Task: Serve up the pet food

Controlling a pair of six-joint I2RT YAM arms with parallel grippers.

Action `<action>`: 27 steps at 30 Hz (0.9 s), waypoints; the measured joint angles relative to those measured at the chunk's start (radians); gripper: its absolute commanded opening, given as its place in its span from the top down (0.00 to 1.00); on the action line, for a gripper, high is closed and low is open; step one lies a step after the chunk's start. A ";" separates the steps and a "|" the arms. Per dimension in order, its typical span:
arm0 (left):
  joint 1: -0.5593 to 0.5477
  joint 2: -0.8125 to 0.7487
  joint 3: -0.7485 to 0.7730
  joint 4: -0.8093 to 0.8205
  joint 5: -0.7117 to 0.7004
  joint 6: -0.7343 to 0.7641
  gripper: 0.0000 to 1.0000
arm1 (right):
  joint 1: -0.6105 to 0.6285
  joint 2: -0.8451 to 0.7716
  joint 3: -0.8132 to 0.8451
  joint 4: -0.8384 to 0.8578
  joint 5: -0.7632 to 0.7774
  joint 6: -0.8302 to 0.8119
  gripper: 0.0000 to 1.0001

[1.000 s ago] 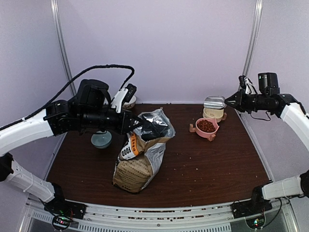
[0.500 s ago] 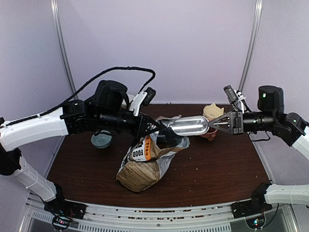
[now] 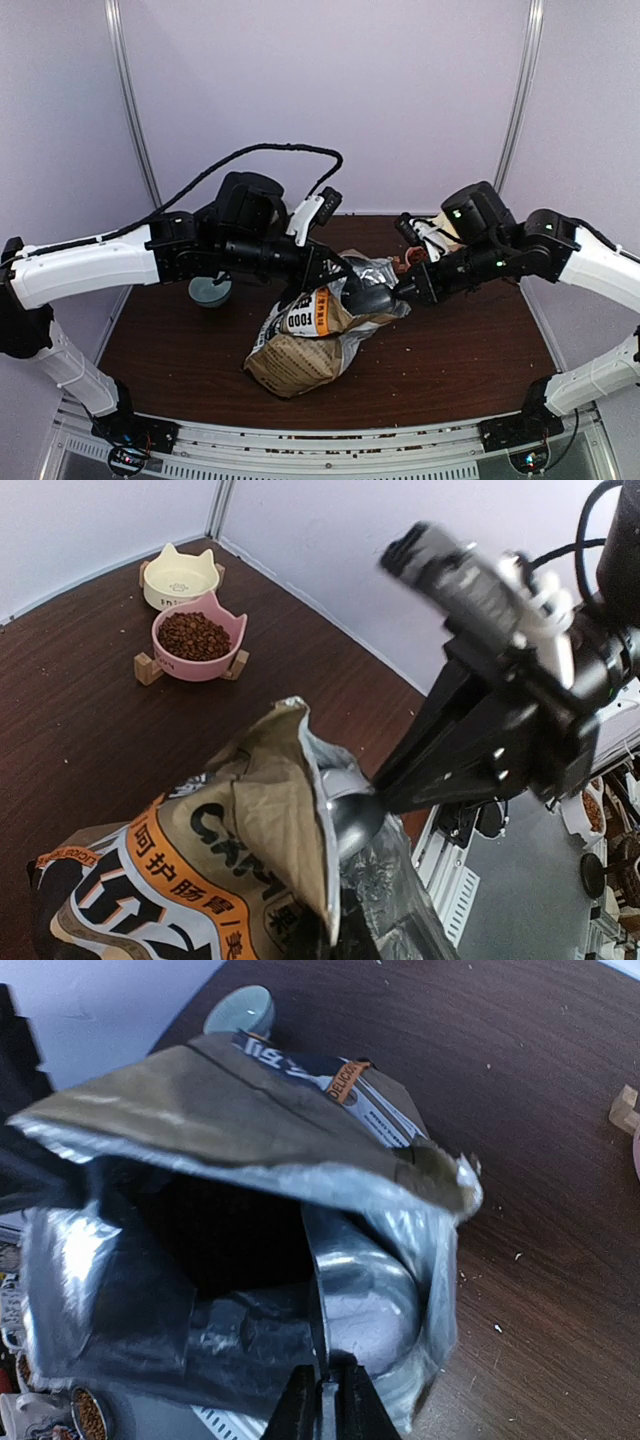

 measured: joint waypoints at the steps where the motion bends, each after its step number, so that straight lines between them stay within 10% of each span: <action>1: -0.002 0.006 0.000 0.010 0.001 0.000 1.00 | 0.021 0.039 0.005 0.003 0.036 0.014 1.00; 9: -0.006 0.070 -0.007 0.049 0.032 0.000 1.00 | 0.081 0.357 -0.022 0.172 0.090 0.139 1.00; 27: 0.004 0.105 -0.041 0.085 0.066 -0.019 1.00 | 0.015 0.370 -0.304 0.773 -0.292 0.408 1.00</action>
